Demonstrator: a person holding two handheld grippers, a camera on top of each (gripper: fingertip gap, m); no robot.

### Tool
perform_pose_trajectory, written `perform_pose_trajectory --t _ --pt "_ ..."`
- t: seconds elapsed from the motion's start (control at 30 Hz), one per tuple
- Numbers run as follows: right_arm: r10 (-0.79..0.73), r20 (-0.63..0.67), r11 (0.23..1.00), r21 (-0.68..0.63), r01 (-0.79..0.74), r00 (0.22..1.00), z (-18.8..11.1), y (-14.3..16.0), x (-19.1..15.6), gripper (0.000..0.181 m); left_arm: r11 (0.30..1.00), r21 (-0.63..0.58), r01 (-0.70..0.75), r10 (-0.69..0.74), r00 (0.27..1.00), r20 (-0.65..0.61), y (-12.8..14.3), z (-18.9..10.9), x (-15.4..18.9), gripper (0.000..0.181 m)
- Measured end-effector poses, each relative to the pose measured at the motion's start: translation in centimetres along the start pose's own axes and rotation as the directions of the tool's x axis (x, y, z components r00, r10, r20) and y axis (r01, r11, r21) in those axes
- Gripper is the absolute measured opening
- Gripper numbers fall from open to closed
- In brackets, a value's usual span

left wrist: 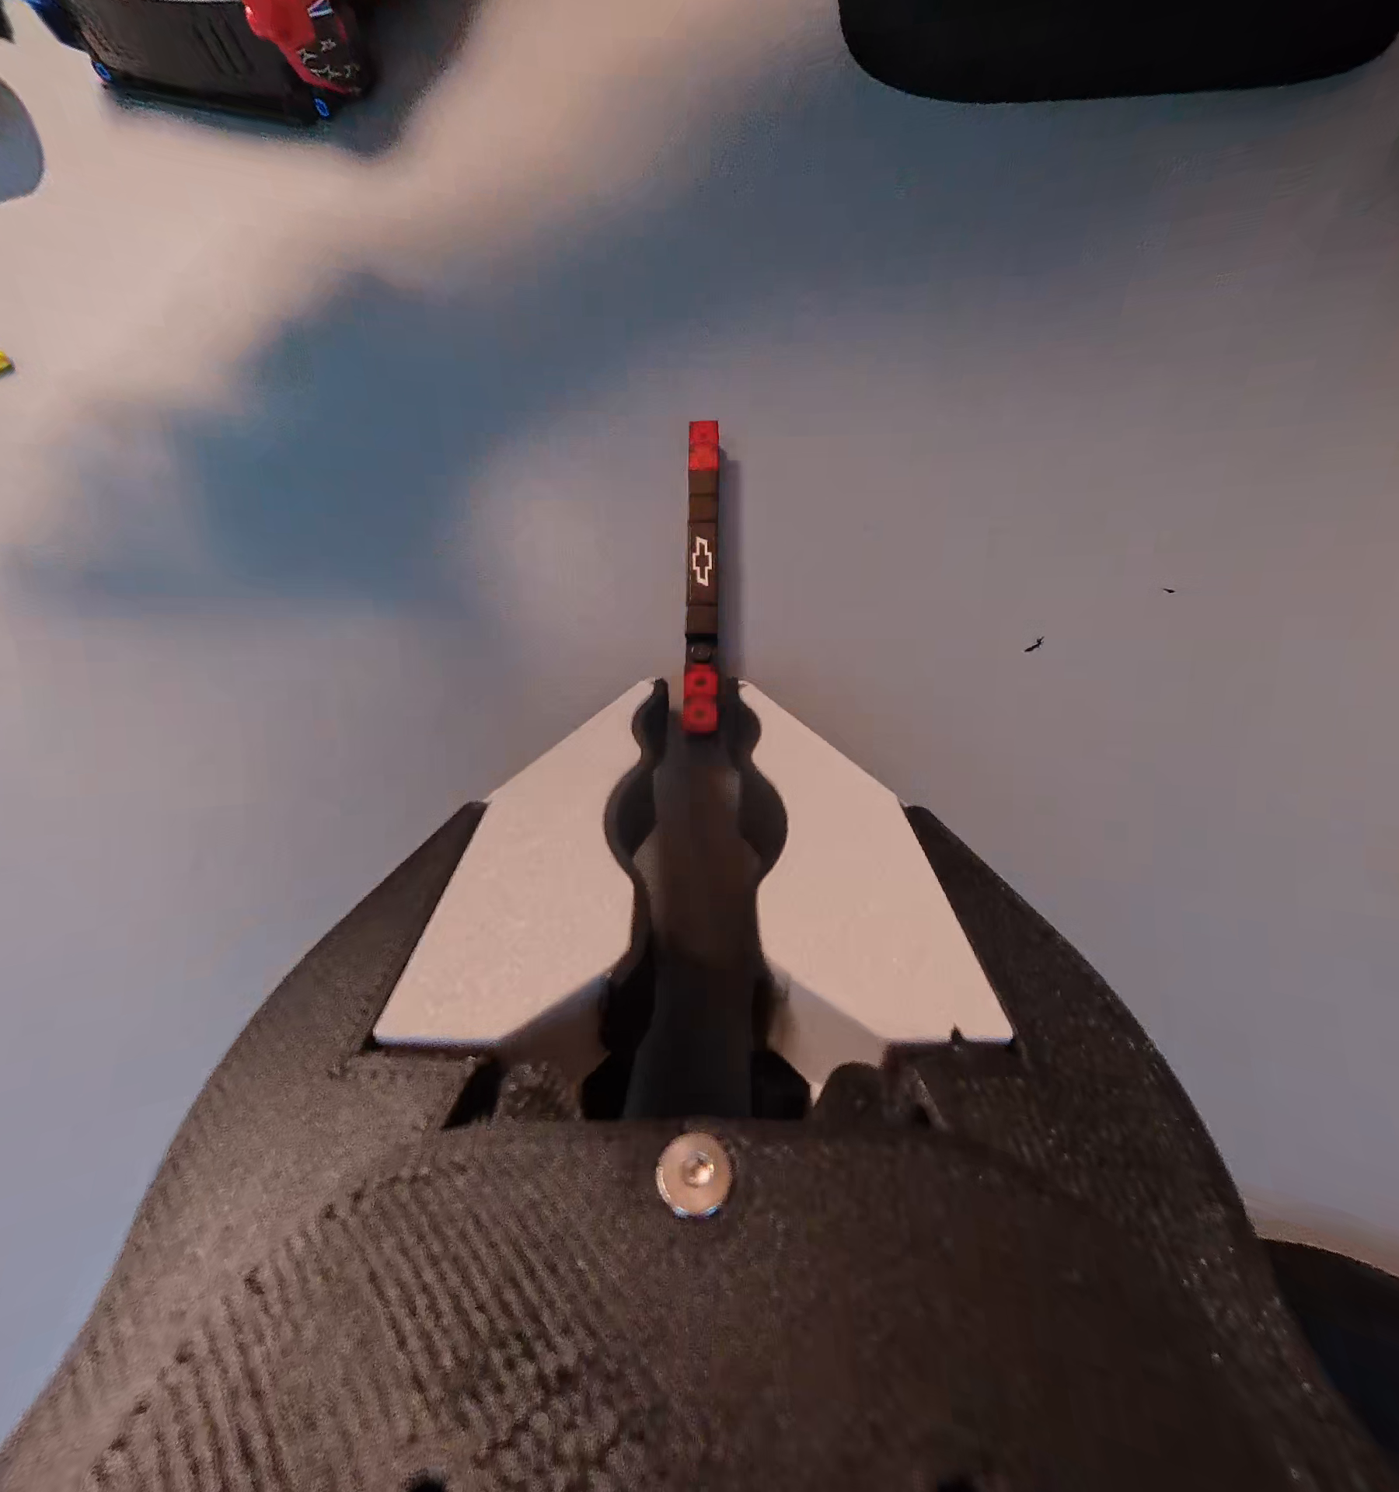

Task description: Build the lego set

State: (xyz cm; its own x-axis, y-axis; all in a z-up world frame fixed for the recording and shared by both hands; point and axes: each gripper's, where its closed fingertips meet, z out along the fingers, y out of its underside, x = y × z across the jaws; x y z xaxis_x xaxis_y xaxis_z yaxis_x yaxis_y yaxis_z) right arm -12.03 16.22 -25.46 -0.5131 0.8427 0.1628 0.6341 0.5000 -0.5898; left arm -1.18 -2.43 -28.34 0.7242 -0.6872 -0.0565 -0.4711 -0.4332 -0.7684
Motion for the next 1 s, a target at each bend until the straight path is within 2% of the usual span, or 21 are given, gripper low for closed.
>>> perform_pose_trajectory --t 0.13,0.27,0.5,0.6,0.7,0.77,0.87,0.9,1.0 --pt "-0.048 0.051 0.998 -0.038 0.050 0.998 1.8 -0.1 1.9 0.015 1.000 0.008 0.008 -0.008 1.000 -0.007 -0.1 -0.1 0.0 0.016" --pt "-0.080 0.090 0.987 -0.132 0.091 0.993 3.3 0.6 2.6 0.016 1.000 0.017 0.017 -0.016 1.000 -0.016 -0.2 -0.2 0.0 0.017" --pt "-0.062 0.176 0.981 -0.173 0.093 0.982 4.1 0.6 2.3 0.014 0.997 0.058 0.044 -0.042 0.999 -0.033 -0.6 -0.6 -0.1 0.021" --pt "-0.059 0.192 0.981 -0.173 0.092 0.980 4.2 0.5 1.9 0.006 0.997 0.060 0.047 -0.045 0.998 -0.033 -0.7 -0.6 -0.1 0.021" --pt "-0.036 0.235 0.986 -0.151 0.073 0.971 3.7 0.3 0.6 0.005 0.997 0.059 0.046 -0.044 0.999 -0.027 -0.6 -0.7 -0.2 0.021" --pt "0.010 0.297 0.998 -0.068 0.011 0.955 2.6 -0.8 -1.4 0.000 0.997 0.062 0.050 -0.049 0.999 -0.020 -0.6 -0.7 -0.3 0.021" --pt "0.086 0.430 0.991 0.053 -0.120 0.899 0.4 -2.6 -5.8 0.003 0.996 0.070 0.063 -0.062 0.998 -0.015 -0.7 -0.8 -0.6 0.021" --pt "0.090 0.437 0.988 0.074 -0.136 0.895 -0.1 -2.8 -6.8 0.010 0.995 0.071 0.067 -0.066 0.998 -0.015 -0.7 -0.8 -0.6 0.021" --pt "0.082 0.363 0.986 0.104 -0.128 0.928 -0.8 -2.4 -7.9 0.008 0.995 0.074 0.074 -0.074 0.997 -0.003 -0.7 -0.9 -0.9 0.021"
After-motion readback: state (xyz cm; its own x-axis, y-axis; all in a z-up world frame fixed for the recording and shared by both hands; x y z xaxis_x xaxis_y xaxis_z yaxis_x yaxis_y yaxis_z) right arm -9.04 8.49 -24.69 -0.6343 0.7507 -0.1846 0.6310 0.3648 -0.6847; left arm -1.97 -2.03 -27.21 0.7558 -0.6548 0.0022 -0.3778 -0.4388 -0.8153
